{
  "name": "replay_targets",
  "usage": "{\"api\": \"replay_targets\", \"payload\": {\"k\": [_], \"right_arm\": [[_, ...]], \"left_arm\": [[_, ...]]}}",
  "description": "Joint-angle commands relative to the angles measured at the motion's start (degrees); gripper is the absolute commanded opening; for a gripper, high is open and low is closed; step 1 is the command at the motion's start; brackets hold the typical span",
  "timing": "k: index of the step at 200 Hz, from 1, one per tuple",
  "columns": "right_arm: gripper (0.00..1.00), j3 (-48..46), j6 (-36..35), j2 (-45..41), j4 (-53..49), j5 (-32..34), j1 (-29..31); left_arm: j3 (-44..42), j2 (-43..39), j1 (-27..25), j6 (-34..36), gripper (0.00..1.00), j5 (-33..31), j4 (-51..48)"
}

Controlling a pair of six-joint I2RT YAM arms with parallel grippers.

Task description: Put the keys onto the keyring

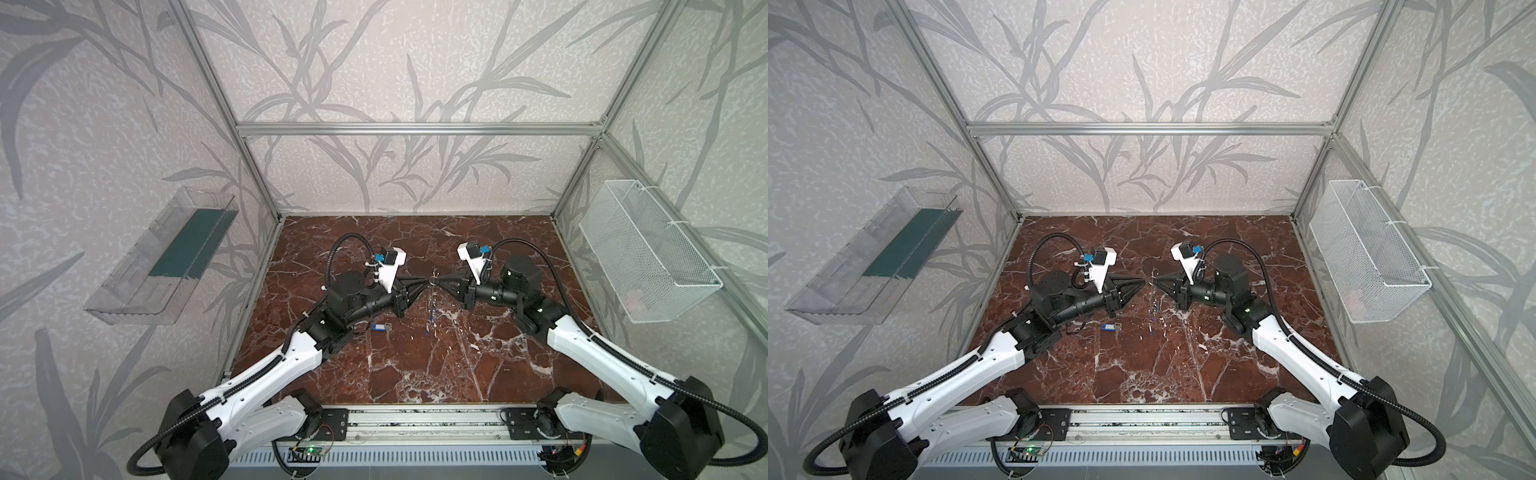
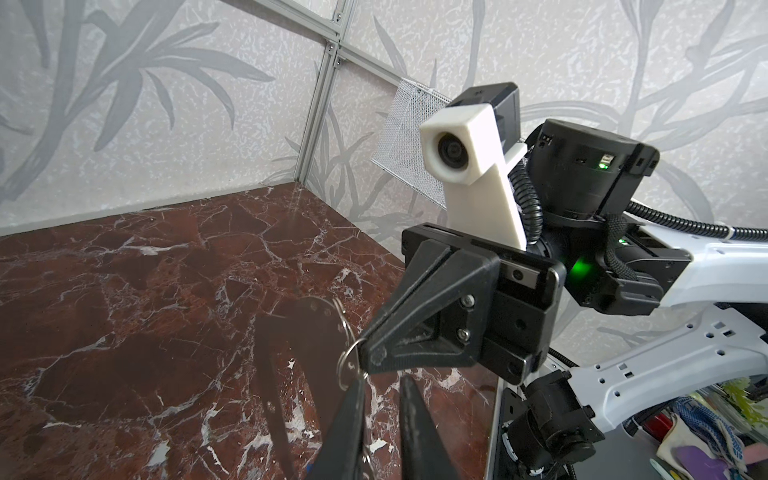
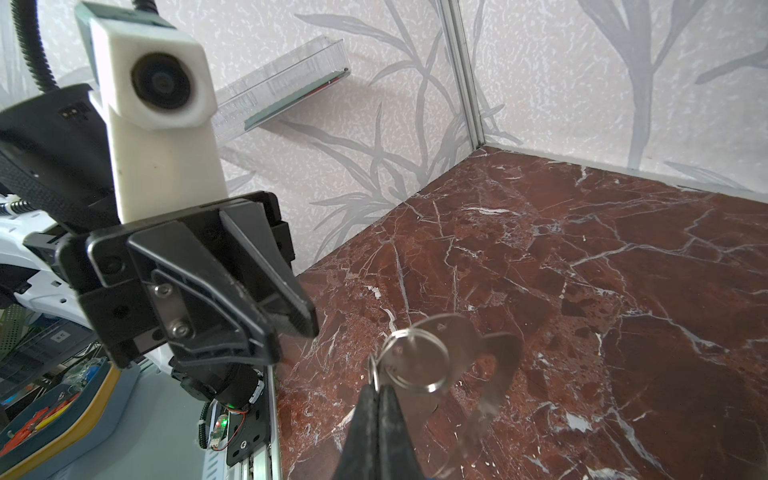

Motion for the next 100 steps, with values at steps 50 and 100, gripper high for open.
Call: {"api": "replay_targets", "payload": {"k": [50,100], "right_arm": [[0.00,-0.60,0.28,-1.09,4.01,-5.80,-1.31],[0.00,-0.21,0.52,-0.37,4.54,-7.65,-1.47]], "left_arm": [[-0.86,2.53,3.27,-5.31,0.20,5.92,6.59],[0.37,5.92,3.89,-7.28,0.20,10.65,7.48]]}}
